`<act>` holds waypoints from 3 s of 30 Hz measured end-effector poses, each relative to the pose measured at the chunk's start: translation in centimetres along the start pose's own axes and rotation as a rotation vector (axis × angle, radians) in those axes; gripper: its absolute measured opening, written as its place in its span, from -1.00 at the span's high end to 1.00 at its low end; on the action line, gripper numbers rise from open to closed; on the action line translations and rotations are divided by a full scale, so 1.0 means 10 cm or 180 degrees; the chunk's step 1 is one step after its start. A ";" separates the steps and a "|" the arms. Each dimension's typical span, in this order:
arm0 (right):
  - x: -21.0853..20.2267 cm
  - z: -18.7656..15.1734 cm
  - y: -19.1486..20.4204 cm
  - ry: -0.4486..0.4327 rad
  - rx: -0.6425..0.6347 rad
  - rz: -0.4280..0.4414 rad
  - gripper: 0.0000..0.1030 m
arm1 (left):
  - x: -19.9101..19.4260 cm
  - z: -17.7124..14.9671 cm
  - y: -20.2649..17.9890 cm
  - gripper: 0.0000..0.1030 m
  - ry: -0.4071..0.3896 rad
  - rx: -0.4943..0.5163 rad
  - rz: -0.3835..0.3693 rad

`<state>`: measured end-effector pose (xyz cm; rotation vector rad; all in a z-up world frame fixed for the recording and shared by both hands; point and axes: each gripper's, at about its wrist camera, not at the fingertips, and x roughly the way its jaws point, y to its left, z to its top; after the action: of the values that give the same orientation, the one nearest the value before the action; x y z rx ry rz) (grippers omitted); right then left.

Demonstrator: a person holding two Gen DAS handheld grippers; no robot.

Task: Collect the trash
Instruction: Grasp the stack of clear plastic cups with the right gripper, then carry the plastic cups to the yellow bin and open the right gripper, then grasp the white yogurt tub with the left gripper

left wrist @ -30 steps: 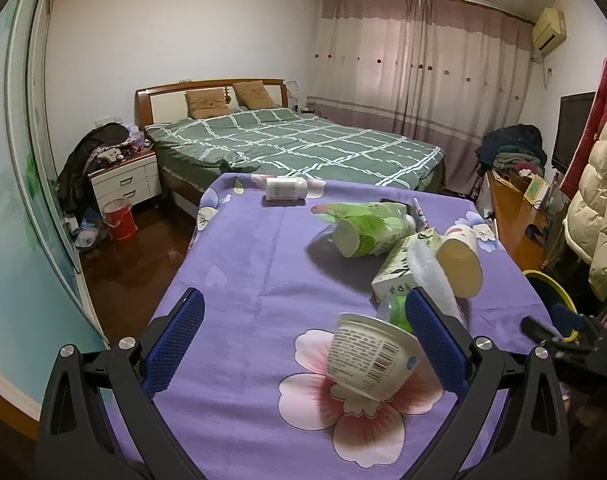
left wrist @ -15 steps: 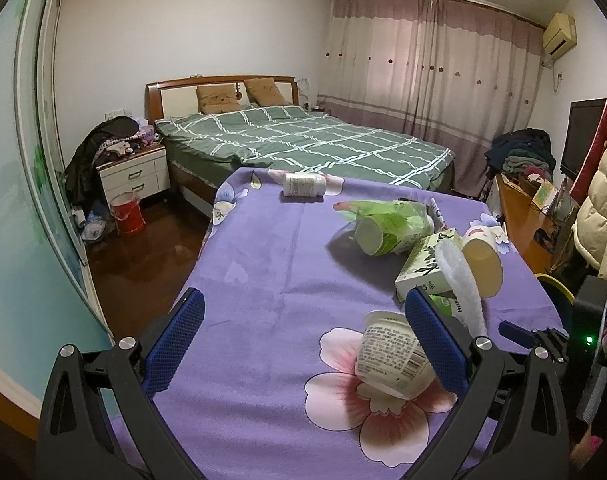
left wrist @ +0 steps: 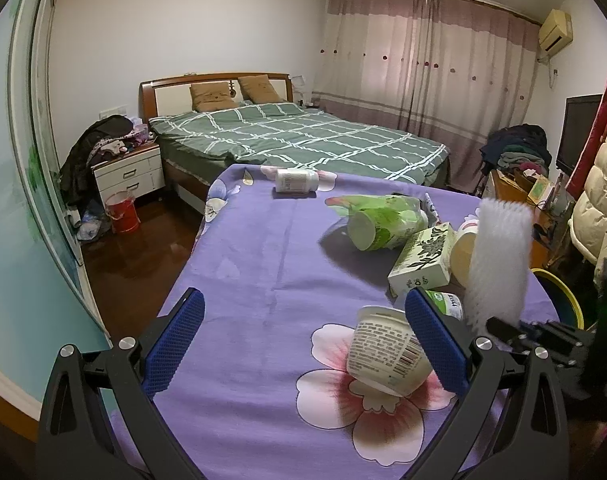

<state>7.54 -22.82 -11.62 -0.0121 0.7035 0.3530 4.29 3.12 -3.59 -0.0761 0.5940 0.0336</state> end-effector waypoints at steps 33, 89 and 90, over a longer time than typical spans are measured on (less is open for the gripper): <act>-0.16 -0.51 -2.96 0.0277 0.1903 -0.1537 0.33 | 0.20 -0.09 -0.50 -0.92 0.0178 0.0263 -0.0375; -0.53 -0.40 -2.71 -0.0040 0.1780 -0.1481 0.10 | 0.20 -0.18 -0.97 -0.61 0.0234 0.0968 -0.1455; -0.58 -0.41 -2.69 -0.0058 0.1764 -0.1503 0.10 | 0.19 -0.13 -1.04 -0.61 0.0217 0.0994 -0.1508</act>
<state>9.56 -50.50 -13.98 0.3452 0.7374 -0.3000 5.67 -7.34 -5.13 0.0869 0.6310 -0.5221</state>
